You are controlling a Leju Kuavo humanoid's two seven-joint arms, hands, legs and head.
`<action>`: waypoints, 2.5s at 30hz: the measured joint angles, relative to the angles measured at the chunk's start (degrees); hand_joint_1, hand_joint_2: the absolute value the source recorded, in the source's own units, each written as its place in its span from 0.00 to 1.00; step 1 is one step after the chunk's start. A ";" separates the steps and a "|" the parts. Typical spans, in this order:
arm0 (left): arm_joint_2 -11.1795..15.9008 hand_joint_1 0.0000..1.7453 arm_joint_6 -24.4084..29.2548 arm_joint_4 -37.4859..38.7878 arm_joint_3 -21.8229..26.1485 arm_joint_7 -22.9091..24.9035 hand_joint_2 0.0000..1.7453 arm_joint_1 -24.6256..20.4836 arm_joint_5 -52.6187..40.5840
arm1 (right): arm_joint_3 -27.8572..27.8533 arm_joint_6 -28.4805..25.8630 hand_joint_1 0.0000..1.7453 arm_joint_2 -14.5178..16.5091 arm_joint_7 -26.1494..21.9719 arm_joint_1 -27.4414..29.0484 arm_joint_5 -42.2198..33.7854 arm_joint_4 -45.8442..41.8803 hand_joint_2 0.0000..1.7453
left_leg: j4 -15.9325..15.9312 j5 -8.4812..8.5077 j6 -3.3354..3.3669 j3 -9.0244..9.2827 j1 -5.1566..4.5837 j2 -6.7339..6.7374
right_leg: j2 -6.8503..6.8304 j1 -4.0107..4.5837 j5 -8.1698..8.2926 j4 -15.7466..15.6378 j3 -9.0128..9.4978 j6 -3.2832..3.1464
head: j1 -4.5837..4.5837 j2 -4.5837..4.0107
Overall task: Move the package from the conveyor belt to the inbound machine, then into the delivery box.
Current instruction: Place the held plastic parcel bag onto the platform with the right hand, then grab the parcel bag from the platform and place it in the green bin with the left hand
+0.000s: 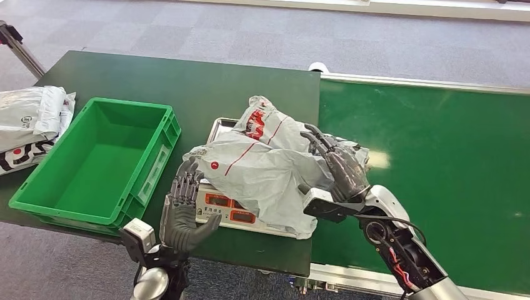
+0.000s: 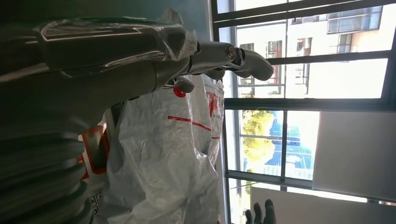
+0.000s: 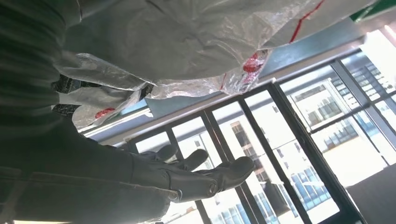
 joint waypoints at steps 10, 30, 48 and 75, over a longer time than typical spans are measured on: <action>-0.28 0.00 1.14 2.09 -0.22 -1.57 1.00 -2.38 -0.21 | -8.30 -5.98 0.00 4.76 -8.31 8.27 -2.38 -7.13 1.00 | 0.00 0.00 0.00 -0.01 -0.01 0.01 | 0.00 -0.01 0.00 0.01 0.00 0.00 | 0.01 0.00; -1.15 0.00 1.79 0.57 0.39 -1.37 1.00 -3.83 -0.58 | -24.89 -9.49 0.00 12.14 -9.60 23.59 -9.60 -23.99 1.00 | -0.01 -0.01 0.00 0.00 -0.01 0.04 | 0.04 -0.01 -0.02 0.00 0.00 -0.01 | 0.01 0.00; -0.57 0.00 5.23 -0.24 1.84 -0.88 1.00 -11.06 -12.77 | -36.58 0.22 0.00 18.01 -7.32 28.44 -16.90 -24.14 1.00 | -0.01 0.01 0.00 0.02 -0.01 0.05 | 0.05 -0.01 -0.01 0.00 0.02 -0.01 | 0.01 0.00; 7.95 0.00 -14.38 32.36 -5.17 14.62 1.00 -42.95 -28.64 | -37.05 5.11 0.00 19.00 -6.68 27.19 -16.28 -16.42 1.00 | -0.01 0.06 0.00 0.01 -0.01 0.06 | 0.08 0.00 0.02 0.02 0.00 -0.02 | 0.01 0.00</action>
